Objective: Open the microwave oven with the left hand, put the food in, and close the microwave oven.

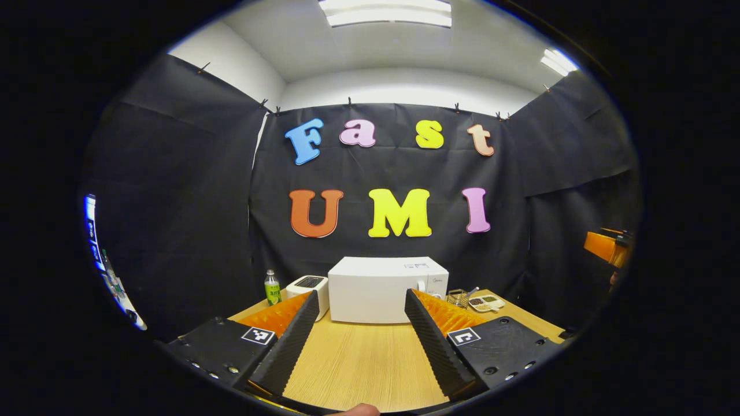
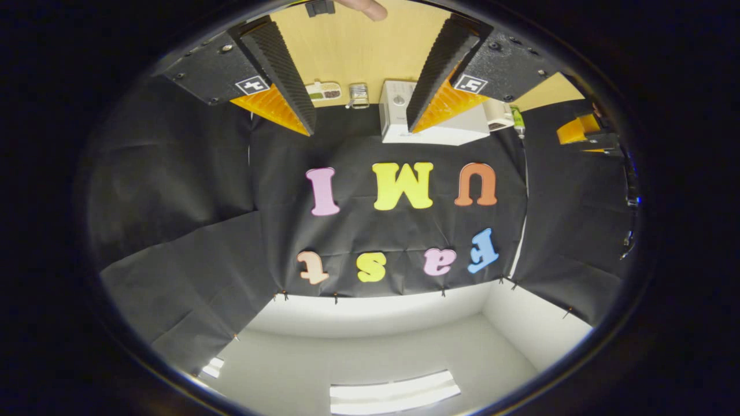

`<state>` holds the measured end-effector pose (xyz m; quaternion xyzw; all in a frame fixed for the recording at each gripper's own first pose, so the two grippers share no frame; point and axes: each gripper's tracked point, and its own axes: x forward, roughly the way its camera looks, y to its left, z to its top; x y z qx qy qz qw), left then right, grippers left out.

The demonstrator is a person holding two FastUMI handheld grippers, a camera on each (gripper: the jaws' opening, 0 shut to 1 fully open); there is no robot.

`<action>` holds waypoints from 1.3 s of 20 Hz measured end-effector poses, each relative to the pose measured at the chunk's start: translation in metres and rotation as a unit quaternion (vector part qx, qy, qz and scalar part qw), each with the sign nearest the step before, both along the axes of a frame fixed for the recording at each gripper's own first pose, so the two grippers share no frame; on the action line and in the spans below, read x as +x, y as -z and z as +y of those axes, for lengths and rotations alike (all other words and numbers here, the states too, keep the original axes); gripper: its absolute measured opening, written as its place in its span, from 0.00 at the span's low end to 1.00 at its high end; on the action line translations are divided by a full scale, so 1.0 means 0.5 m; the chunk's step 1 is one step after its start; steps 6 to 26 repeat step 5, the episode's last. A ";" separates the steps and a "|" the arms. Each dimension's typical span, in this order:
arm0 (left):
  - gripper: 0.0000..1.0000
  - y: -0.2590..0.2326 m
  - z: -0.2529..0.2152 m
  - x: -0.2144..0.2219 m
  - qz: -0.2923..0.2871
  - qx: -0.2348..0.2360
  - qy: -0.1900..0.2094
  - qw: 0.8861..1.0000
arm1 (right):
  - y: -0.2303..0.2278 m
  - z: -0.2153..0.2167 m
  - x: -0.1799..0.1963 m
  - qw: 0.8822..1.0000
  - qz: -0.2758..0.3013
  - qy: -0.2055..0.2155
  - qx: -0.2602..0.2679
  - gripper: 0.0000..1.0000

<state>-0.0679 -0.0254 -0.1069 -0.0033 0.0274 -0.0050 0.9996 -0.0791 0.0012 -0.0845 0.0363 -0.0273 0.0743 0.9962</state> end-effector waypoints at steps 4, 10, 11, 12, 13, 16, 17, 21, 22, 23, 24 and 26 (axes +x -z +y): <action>0.93 0.000 -0.006 -0.006 0.000 -0.003 0.002 1.000 | 0.009 -0.007 -0.007 1.000 -0.001 -0.006 0.012 1.00; 0.93 0.002 -0.008 -0.009 0.001 -0.006 0.003 1.000 | 0.009 -0.009 -0.007 1.000 0.000 -0.007 0.012 1.00; 0.93 0.002 -0.008 -0.009 0.001 -0.006 0.003 1.000 | 0.009 -0.009 -0.007 1.000 0.000 -0.007 0.012 1.00; 0.93 0.002 -0.008 -0.009 0.001 -0.006 0.003 1.000 | 0.009 -0.009 -0.007 1.000 0.000 -0.007 0.012 1.00; 0.93 0.002 -0.008 -0.009 0.001 -0.006 0.003 1.000 | 0.009 -0.009 -0.007 1.000 0.000 -0.007 0.012 1.00; 0.93 0.002 -0.008 -0.009 0.001 -0.006 0.003 1.000 | 0.009 -0.009 -0.007 1.000 0.000 -0.007 0.012 1.00; 0.93 0.002 -0.008 -0.009 0.001 -0.006 0.003 1.000 | 0.009 -0.009 -0.007 1.000 0.000 -0.007 0.012 1.00; 0.93 0.002 -0.008 -0.009 0.001 -0.006 0.003 1.000 | 0.009 -0.009 -0.007 1.000 0.000 -0.007 0.012 1.00; 0.93 0.002 -0.008 -0.009 0.001 -0.006 0.003 1.000 | 0.009 -0.009 -0.007 1.000 0.000 -0.007 0.012 1.00; 0.93 0.002 -0.008 -0.009 0.001 -0.006 0.003 1.000 | 0.009 -0.009 -0.007 1.000 0.000 -0.007 0.012 1.00; 0.93 0.002 -0.008 -0.009 0.001 -0.006 0.003 1.000 | 0.009 -0.009 -0.007 1.000 0.000 -0.007 0.012 1.00; 0.93 0.002 -0.008 -0.009 0.001 -0.006 0.003 1.000 | 0.009 -0.009 -0.007 1.000 0.000 -0.007 0.012 1.00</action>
